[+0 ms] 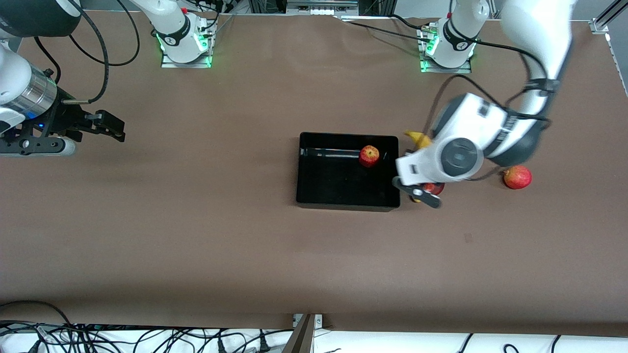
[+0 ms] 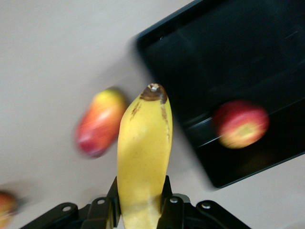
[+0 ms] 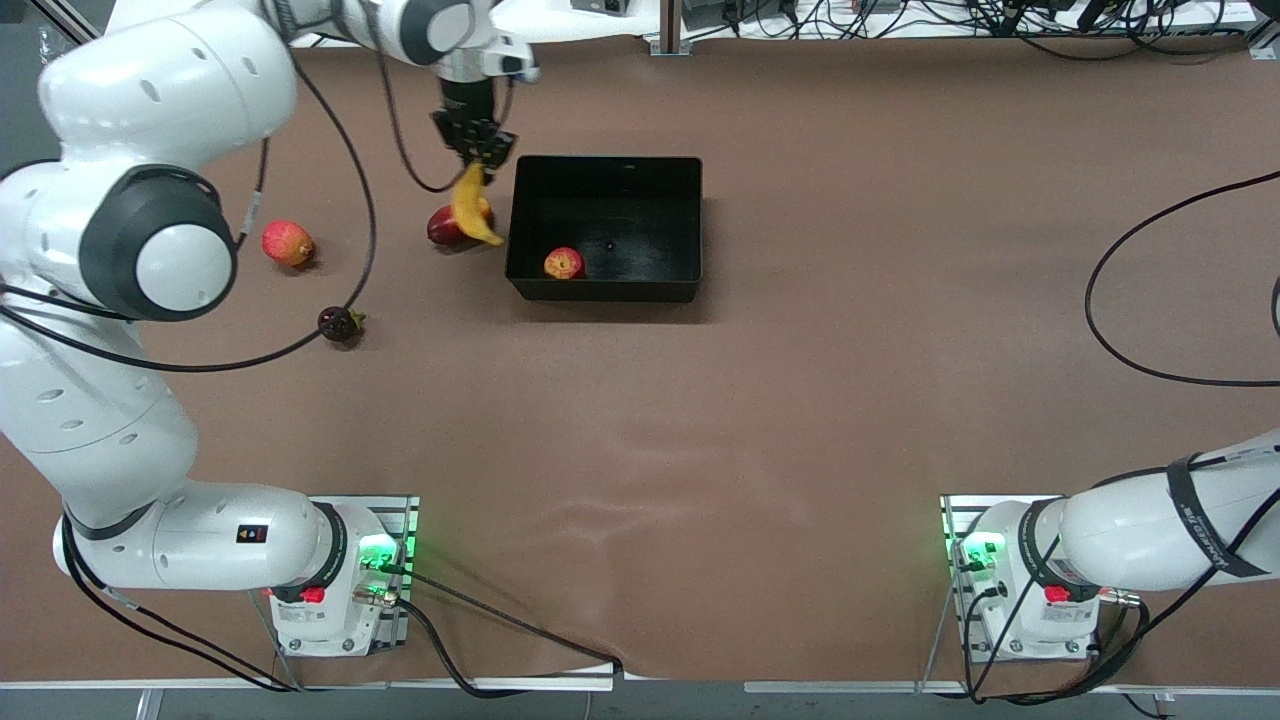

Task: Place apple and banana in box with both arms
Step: 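Lift the banana with the left gripper and carry it over the box, then lower the banana into the box and open the left gripper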

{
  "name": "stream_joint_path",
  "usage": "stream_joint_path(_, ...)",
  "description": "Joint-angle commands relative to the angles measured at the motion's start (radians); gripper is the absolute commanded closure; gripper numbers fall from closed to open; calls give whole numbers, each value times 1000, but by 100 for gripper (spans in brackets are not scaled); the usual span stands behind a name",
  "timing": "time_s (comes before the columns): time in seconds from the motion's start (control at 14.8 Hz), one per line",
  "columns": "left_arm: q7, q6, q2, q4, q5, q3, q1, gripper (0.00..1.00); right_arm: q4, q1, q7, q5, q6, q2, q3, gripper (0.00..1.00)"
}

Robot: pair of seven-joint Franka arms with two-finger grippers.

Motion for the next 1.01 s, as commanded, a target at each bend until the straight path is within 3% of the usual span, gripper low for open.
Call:
stream_joint_path(0.0,-108,93,124,98,-95,7,-74,100,-2,-2,1,-15,3,-8,3,0)
stream_joint_path(0.34,-339,360,232,94,-95,14,-215,100,-2,-2,0,-15,2,-8,3,0)
stream_joint_path(0.61,-342,393,296,86,-92,15,-226,98,-2,-2,0,-14,2,-8,3,0)
stream_joint_path(0.67,-342,393,301,86,-92,15,-229,86,-2,-2,0,-14,2,-8,3,0)
stream_joint_path(0.81,-344,391,306,83,-92,17,-232,37,-2,-2,0,-14,2,-8,3,0)
stream_joint_path(0.88,-342,388,304,83,-92,17,-229,0,-2,-2,0,-14,2,-8,3,0)
stream_joint_path(0.94,-340,385,300,85,-92,17,-230,0,-2,-2,0,-14,2,-8,3,0)
